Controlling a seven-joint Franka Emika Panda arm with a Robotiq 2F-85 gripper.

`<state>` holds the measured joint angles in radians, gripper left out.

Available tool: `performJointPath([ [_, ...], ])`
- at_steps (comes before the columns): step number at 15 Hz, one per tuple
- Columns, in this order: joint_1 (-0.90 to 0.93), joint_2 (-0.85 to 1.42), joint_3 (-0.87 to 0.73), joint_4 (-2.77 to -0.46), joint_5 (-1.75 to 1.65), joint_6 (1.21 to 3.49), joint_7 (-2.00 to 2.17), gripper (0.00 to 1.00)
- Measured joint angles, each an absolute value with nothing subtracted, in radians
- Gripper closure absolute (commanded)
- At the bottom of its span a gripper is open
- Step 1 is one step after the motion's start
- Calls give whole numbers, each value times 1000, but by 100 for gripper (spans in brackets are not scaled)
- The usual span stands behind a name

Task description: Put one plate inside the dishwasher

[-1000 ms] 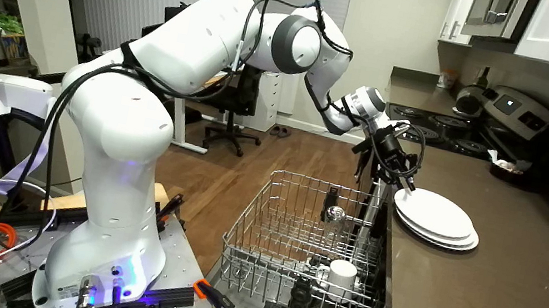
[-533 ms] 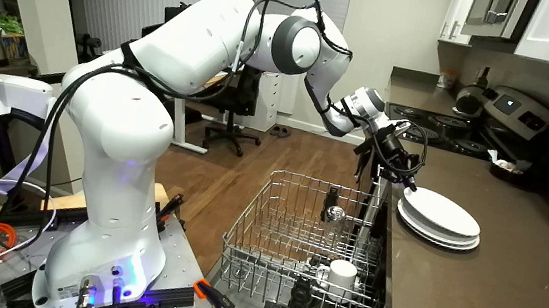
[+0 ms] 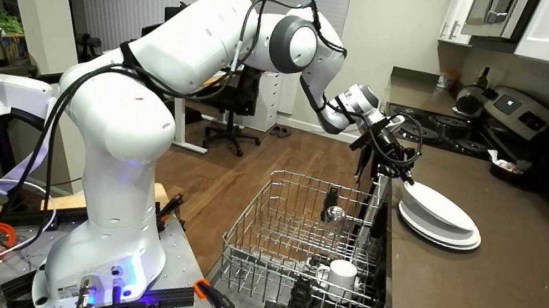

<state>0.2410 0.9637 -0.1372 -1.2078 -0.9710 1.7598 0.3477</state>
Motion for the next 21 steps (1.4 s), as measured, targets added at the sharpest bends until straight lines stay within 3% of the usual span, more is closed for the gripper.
performJointPath([
  [14, 286, 957, -116, -1180, -984, 1684, 352, 95],
  [15, 286, 960, -116, -1180, -984, 1684, 352, 99],
  [21, 289, 980, -99, -1180, -982, 1661, 365, 99],
])
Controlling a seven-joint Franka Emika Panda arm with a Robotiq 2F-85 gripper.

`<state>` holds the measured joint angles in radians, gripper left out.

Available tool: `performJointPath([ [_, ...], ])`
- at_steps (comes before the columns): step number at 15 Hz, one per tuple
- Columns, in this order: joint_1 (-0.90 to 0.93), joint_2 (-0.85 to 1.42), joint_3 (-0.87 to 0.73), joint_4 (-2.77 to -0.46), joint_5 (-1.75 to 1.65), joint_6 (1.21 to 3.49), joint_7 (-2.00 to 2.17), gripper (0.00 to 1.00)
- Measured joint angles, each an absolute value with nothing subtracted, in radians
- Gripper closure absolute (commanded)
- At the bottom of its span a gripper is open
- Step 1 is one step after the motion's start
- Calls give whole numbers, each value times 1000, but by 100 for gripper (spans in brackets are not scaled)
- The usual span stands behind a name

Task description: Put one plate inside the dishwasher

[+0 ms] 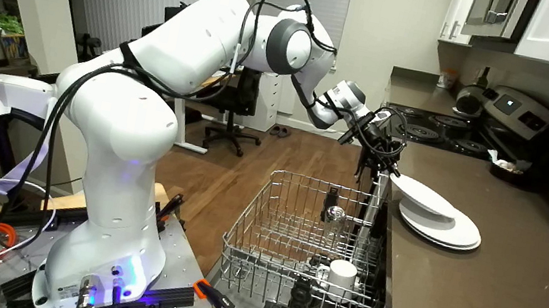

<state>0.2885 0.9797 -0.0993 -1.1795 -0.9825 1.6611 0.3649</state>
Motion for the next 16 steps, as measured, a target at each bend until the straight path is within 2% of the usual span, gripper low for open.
performJointPath([
  [10, 361, 996, -64, -1164, -973, 1446, 460, 99],
  [16, 375, 994, -21, -1138, -933, 1413, 461, 99],
])
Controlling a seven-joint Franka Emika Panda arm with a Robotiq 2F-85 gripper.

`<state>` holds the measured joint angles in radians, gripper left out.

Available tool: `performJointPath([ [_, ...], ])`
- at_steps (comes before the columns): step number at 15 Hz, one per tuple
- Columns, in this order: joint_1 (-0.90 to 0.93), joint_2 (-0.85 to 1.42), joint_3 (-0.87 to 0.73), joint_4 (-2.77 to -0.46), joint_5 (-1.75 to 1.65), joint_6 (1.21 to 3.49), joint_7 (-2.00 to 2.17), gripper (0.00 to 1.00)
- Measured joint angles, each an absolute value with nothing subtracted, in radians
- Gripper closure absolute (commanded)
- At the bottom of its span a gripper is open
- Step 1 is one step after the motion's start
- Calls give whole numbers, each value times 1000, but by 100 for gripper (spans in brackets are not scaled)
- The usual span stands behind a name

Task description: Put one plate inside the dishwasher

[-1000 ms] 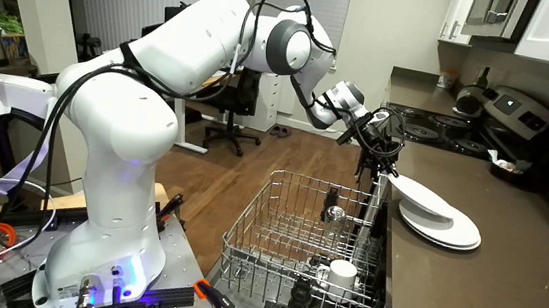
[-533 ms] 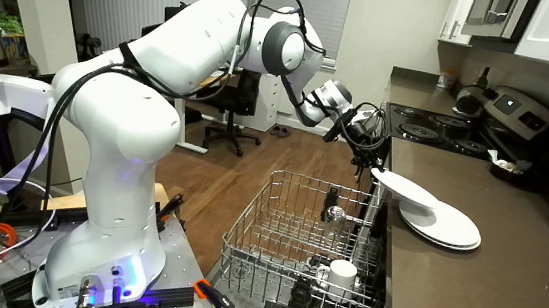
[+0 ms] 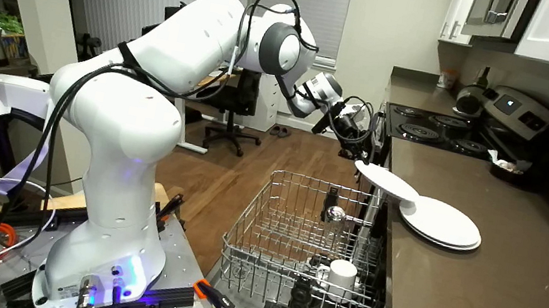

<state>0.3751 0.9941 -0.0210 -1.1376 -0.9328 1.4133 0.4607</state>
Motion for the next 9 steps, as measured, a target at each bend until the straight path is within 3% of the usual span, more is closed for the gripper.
performJointPath([
  [9, 387, 987, -11, -1128, -887, 1406, 461, 99],
])
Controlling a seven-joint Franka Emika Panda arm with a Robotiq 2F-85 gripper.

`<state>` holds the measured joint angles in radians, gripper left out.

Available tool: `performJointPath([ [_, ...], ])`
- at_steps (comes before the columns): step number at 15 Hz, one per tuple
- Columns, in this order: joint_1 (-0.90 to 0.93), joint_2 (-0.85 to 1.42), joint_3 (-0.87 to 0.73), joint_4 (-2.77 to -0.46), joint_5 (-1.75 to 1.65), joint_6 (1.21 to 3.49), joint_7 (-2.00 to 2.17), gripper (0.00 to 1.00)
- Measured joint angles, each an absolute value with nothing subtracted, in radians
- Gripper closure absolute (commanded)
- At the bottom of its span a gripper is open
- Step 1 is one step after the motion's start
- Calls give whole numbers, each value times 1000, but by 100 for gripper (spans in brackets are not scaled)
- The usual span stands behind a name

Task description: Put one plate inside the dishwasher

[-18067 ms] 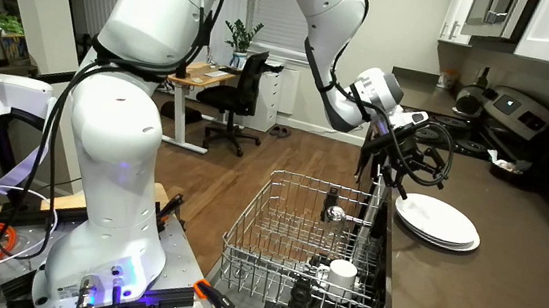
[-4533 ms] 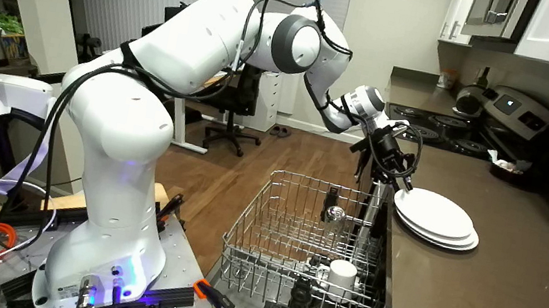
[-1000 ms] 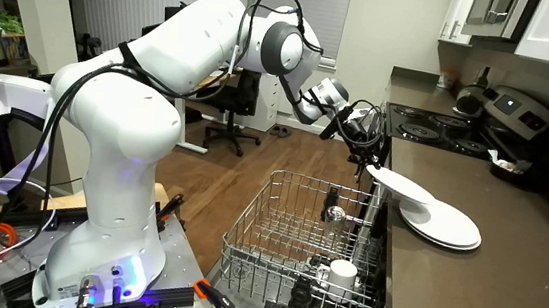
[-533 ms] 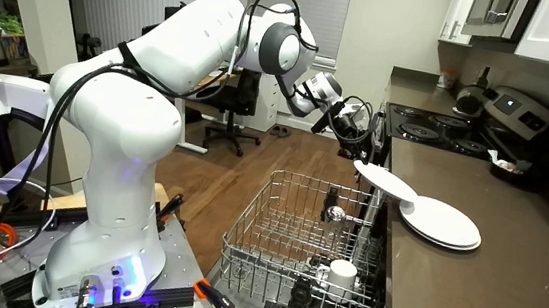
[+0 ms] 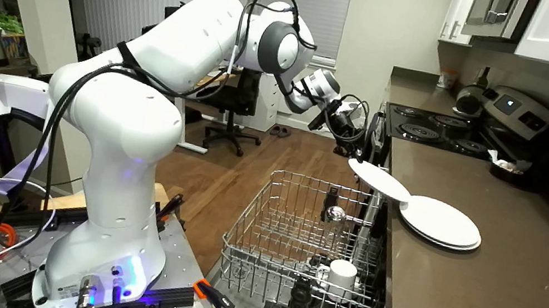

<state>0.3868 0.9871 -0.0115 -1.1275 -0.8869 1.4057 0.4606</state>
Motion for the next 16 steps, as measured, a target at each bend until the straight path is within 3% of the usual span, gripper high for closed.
performJointPath([
  [16, 341, 898, 115, -1177, -807, 1499, 367, 99],
])
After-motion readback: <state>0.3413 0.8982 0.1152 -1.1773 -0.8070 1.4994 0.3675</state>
